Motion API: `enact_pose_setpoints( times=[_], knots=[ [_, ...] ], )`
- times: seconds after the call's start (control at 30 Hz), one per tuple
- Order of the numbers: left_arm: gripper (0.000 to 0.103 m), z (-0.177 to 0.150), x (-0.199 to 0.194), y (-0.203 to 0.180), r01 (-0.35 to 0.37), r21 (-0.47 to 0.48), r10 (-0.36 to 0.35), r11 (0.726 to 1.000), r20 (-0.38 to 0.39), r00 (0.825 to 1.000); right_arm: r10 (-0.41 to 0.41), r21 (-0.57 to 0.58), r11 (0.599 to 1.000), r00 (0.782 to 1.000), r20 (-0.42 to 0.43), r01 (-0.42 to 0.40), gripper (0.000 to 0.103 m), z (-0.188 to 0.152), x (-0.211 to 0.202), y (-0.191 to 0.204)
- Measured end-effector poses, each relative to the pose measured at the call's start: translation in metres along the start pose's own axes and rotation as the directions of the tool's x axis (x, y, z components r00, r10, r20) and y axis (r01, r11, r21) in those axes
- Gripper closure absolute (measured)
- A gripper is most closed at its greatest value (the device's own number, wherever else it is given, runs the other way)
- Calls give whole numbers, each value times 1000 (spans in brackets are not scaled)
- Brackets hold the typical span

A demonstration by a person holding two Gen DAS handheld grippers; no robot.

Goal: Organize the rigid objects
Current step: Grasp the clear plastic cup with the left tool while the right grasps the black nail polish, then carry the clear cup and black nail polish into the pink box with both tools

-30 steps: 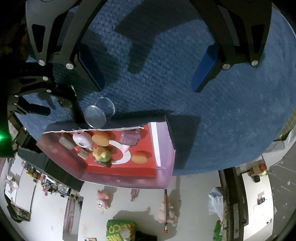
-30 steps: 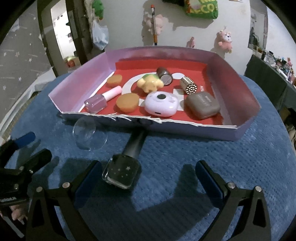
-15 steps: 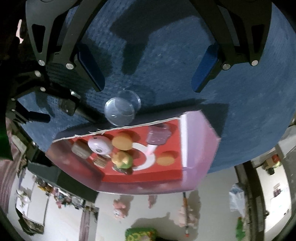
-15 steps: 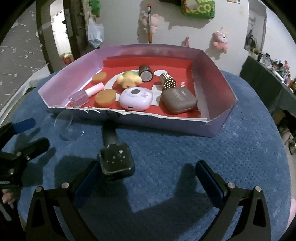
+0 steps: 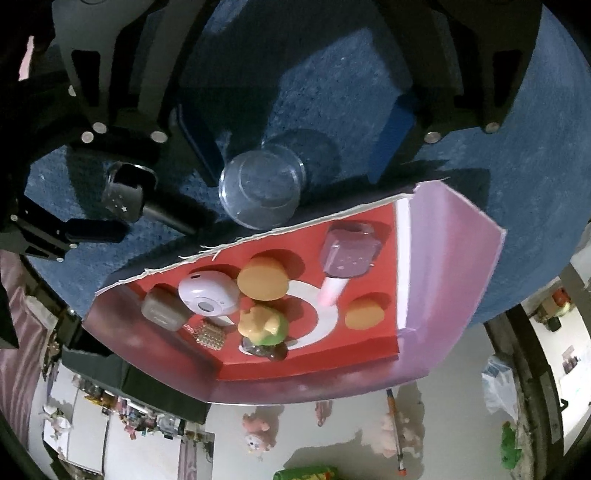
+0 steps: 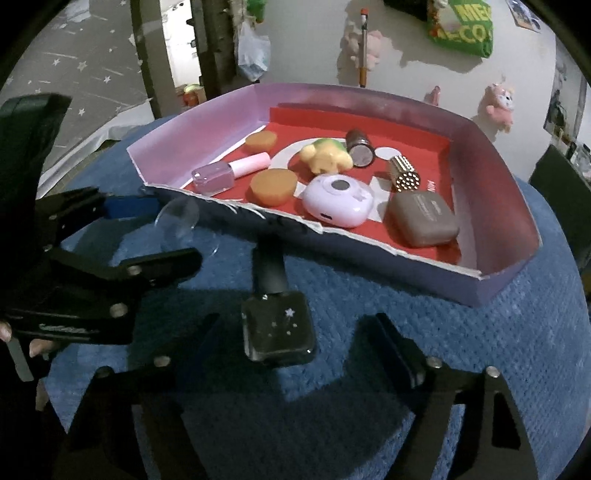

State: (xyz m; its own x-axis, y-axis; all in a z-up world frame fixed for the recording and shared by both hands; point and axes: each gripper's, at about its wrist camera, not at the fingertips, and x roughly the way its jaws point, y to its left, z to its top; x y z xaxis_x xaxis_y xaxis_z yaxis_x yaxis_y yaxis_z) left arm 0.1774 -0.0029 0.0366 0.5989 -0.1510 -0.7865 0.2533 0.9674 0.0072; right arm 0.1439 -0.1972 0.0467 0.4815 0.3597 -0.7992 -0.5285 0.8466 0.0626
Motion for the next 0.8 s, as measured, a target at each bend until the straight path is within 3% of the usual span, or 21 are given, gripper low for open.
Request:
enact_pose_setpoints(
  times=[0.13, 0.17, 0.23, 0.43, 0.6, 0.8],
  knots=[
    [48, 3, 9, -1, 28, -15, -29, 999, -22, 999, 1, -17, 1000, 1000, 11, -1, 39, 2, 1, 3],
    [50, 3, 9, -2, 20, -13, -20, 1000, -15, 1000, -5, -28, 1000, 1000, 13, 6, 48, 2, 2, 5],
    [65, 1, 7, -1, 32, -12, -32, 999, -2, 999, -4, -42, 999, 1000, 21, 5, 65, 2, 1, 7],
    [65, -5, -9, 4, 65, -46, -64, 997, 22, 998, 38, -24, 999, 998, 54, -37, 65, -3, -10, 6],
    [65, -15, -28, 2, 95, -57, -92, 994, 55, 994, 36, 24, 999, 993, 114, -38, 65, -10, -31, 3],
    [65, -23, -37, -9, 120, -31, -118, 992, 69, 991, 24, 46, 999, 992, 122, -30, 65, -18, -41, 3]
  ],
)
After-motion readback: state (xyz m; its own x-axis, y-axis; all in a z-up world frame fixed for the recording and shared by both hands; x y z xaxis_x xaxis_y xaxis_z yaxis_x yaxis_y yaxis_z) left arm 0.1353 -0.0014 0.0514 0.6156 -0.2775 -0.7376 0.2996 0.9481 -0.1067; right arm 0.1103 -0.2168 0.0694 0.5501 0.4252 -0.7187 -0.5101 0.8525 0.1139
